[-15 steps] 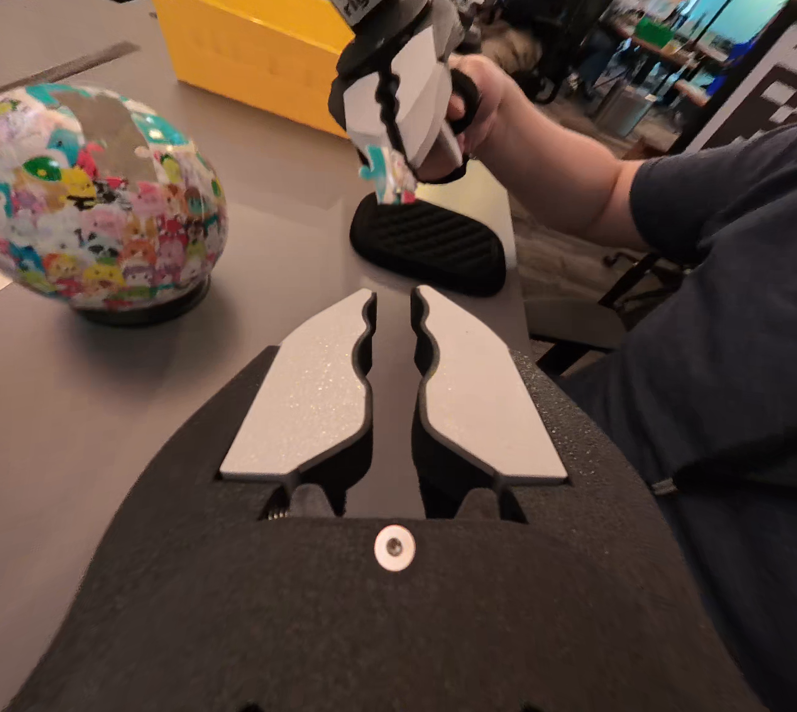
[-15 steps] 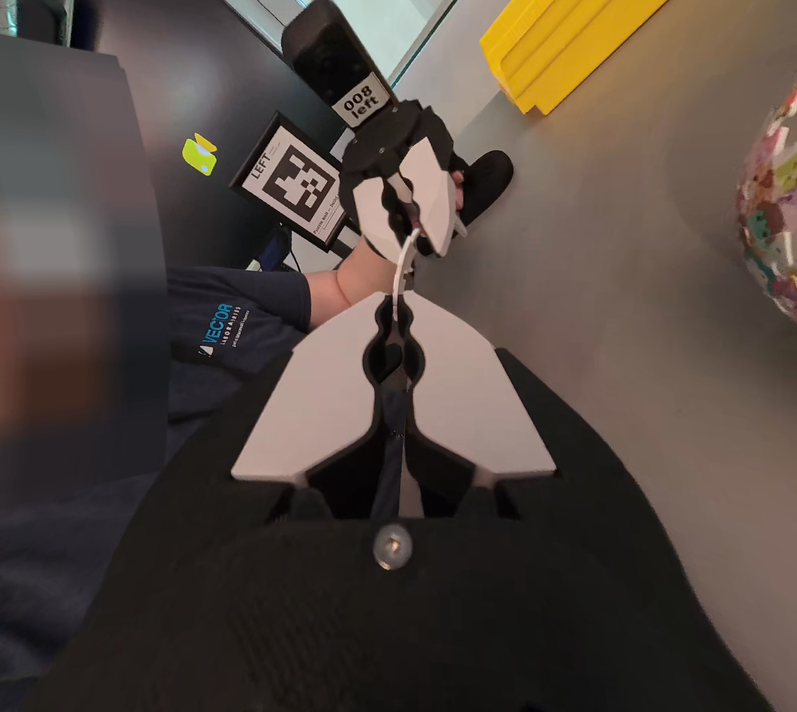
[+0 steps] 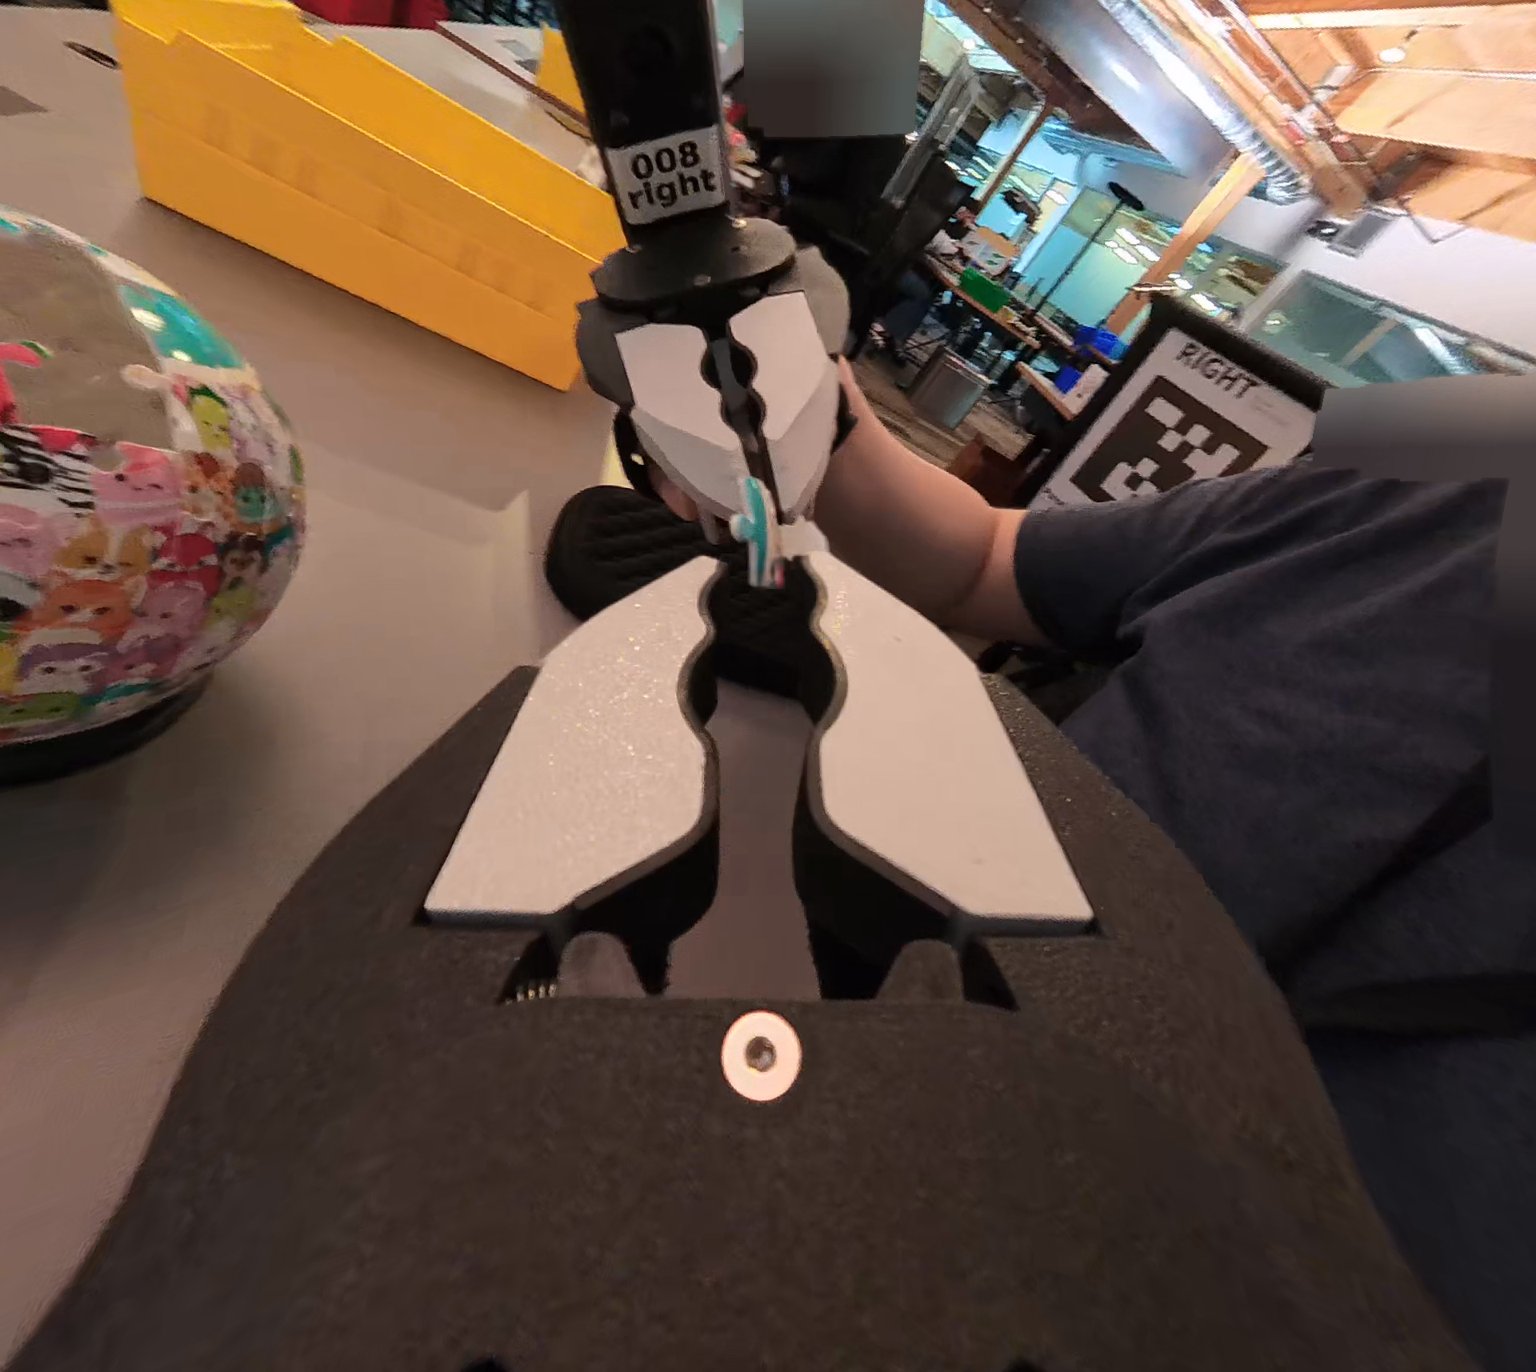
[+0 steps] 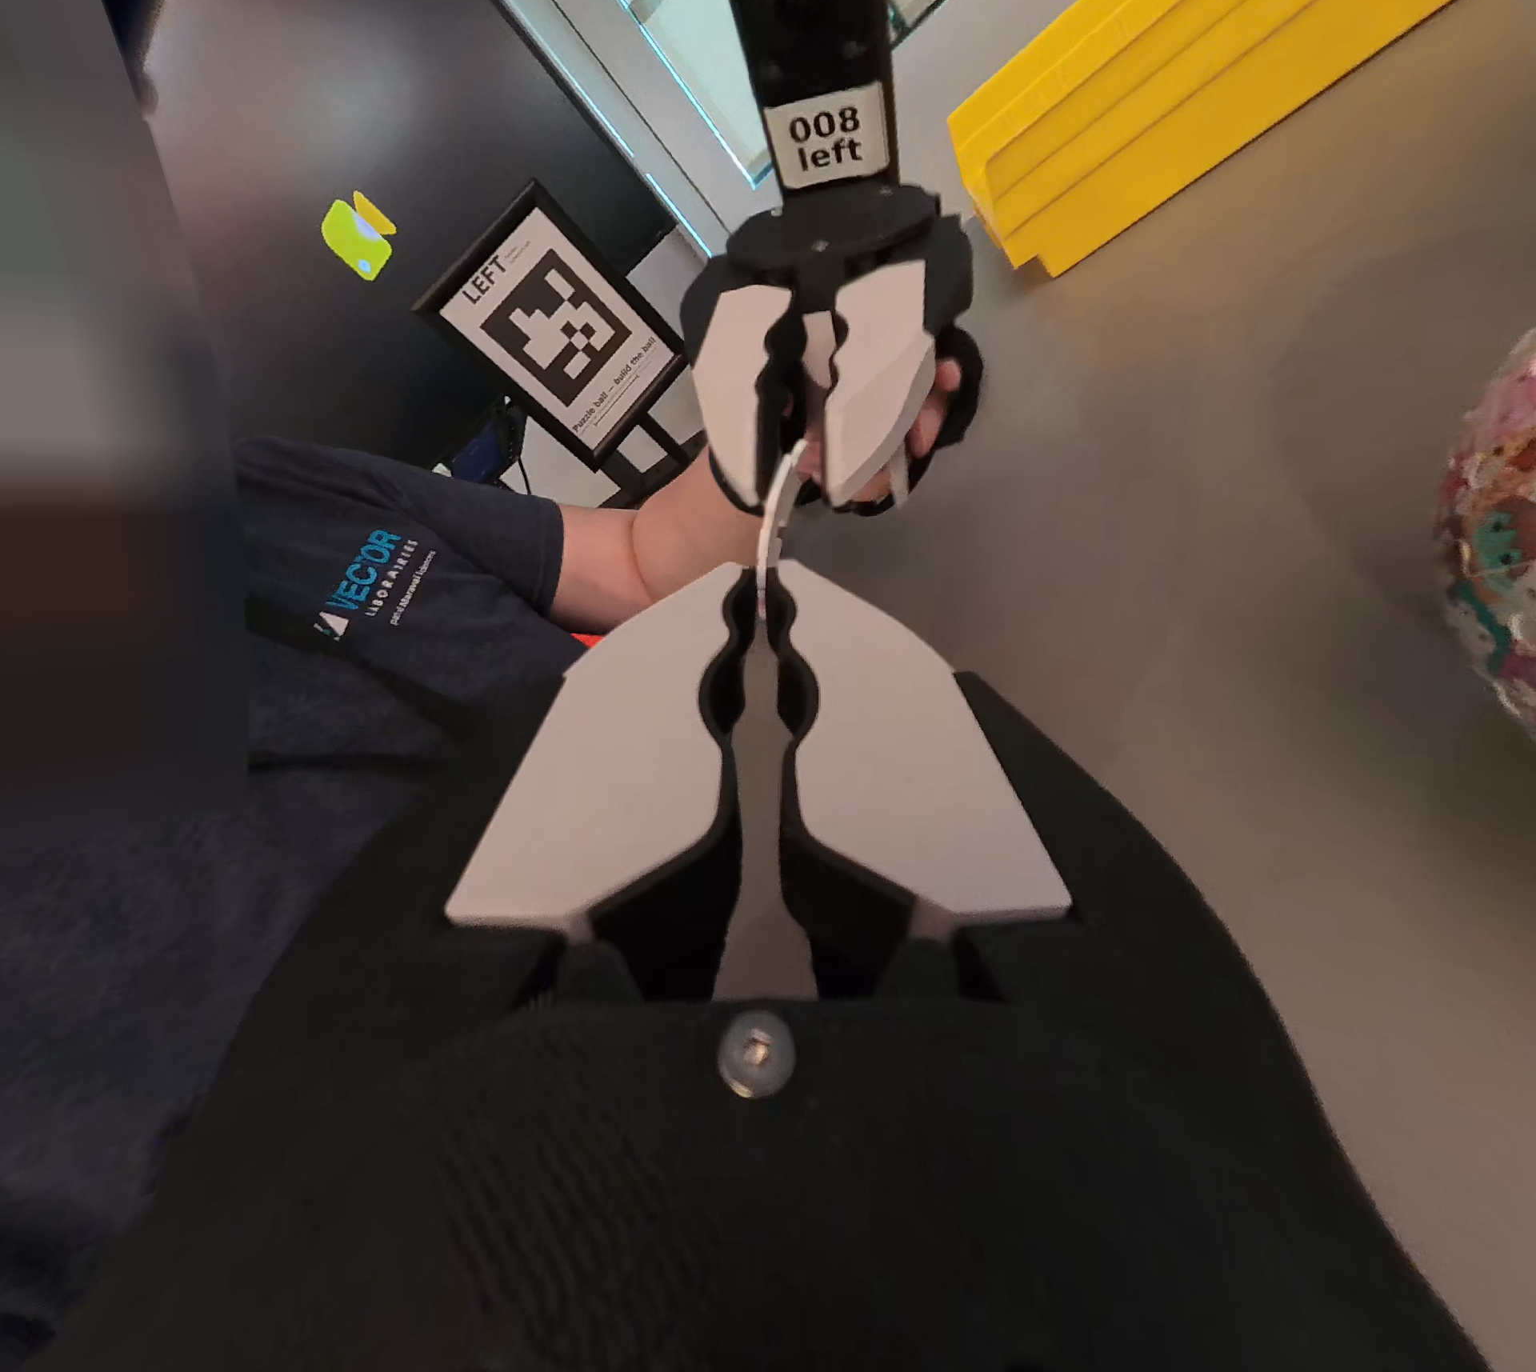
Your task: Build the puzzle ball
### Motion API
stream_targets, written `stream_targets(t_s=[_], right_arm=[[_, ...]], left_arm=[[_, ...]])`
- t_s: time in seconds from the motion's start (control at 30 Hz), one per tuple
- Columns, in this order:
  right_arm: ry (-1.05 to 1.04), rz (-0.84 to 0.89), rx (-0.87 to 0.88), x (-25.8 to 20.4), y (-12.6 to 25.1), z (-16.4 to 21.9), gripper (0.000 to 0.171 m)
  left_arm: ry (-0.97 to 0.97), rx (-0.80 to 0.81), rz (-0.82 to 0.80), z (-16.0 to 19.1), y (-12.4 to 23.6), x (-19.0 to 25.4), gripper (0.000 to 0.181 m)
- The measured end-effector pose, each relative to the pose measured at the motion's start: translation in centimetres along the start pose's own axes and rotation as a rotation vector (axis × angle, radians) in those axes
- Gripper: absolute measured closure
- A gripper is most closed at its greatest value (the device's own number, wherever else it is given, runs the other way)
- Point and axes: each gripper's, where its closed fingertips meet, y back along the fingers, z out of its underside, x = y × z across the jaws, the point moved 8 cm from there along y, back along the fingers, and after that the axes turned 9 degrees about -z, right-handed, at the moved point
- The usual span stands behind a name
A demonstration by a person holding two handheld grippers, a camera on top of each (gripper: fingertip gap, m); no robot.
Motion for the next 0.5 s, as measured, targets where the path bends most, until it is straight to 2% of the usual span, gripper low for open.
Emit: stream_targets(t_s=[0.1,0.33,0.5], right_arm=[[0.04,0.007,0.083,0.0,0.3,0.0,0.169],[0.063,0.006,0.43,1.0,0.7,0.8,0.169],[0.007,-0.034,0.598,2.0,0.7,2.0,0.169]], left_arm=[[0.016,-0.026,0.007,0.6,-0.4,-0.3,0.161],[0.032,0.103,-0.047,0.7,-1.3,-0.9,0.164],[0.039,0.149,-0.064,0.4,-1.6,-1.3,0.166]])
